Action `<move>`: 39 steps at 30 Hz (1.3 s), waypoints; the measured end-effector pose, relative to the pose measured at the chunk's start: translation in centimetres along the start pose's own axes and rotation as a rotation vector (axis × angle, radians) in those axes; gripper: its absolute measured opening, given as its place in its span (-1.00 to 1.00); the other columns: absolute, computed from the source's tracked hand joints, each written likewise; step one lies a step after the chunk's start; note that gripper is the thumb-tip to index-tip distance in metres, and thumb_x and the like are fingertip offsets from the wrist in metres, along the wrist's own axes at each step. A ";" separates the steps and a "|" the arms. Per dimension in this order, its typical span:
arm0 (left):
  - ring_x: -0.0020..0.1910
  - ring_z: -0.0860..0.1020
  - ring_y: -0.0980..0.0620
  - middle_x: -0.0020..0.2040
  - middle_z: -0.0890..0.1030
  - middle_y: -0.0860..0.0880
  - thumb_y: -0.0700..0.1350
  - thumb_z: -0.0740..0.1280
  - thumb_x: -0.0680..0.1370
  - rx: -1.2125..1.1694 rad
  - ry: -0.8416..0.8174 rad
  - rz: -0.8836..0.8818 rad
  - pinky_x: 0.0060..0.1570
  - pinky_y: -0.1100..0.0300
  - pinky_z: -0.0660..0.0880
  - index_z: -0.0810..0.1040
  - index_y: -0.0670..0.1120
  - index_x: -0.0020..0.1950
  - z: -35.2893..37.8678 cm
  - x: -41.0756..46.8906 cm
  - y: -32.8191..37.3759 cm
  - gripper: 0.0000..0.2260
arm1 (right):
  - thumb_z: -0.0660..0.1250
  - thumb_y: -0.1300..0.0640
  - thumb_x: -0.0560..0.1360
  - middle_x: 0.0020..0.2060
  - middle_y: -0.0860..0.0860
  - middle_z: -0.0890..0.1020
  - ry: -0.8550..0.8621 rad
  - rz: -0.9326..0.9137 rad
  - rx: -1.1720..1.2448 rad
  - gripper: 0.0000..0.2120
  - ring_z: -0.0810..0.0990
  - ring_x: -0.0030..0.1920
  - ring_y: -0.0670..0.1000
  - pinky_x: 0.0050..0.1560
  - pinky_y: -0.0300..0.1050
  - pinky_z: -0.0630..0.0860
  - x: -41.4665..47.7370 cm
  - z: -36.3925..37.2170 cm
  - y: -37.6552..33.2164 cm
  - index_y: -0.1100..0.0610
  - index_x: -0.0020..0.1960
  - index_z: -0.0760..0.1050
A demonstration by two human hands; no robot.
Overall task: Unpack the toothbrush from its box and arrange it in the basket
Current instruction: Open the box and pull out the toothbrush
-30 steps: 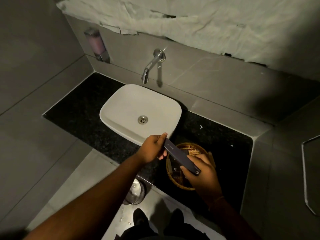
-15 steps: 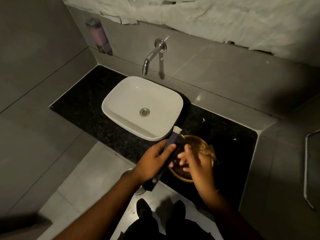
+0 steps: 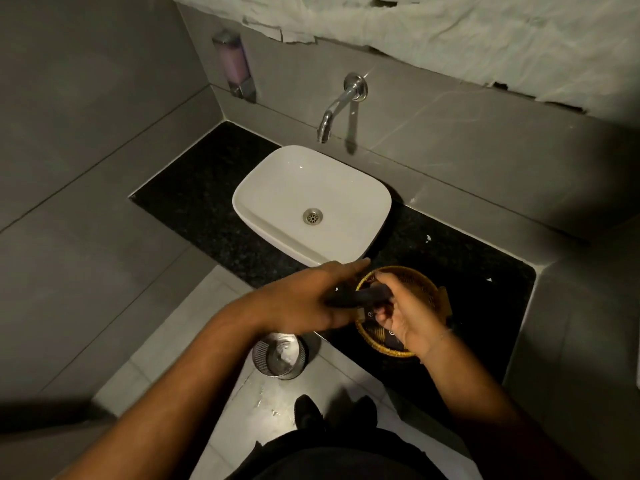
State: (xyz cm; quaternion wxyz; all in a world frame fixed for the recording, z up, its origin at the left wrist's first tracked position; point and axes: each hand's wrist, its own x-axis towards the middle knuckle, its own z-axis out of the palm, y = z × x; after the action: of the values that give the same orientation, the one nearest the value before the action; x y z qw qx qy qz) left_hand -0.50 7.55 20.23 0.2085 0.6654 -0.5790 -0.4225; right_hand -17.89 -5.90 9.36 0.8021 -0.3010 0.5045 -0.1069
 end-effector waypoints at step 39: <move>-0.18 0.69 -0.02 -0.16 0.72 -0.02 0.49 0.46 0.41 -0.251 0.746 0.163 -0.15 -0.13 0.65 0.64 -0.03 -0.02 -1.1 -0.2 -0.1 -0.42 | 0.16 0.06 0.69 -0.39 0.01 0.53 -0.341 0.366 0.066 -0.79 0.44 -0.52 -0.13 -0.57 -0.32 0.38 -1.7 6.3 5.3 0.13 -0.03 0.48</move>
State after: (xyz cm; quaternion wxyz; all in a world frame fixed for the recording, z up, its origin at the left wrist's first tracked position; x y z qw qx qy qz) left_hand 0.51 7.54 20.81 0.5167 0.6945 -0.4582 -0.2015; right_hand -13.87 1.53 9.43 0.8910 -0.1920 0.4044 0.0759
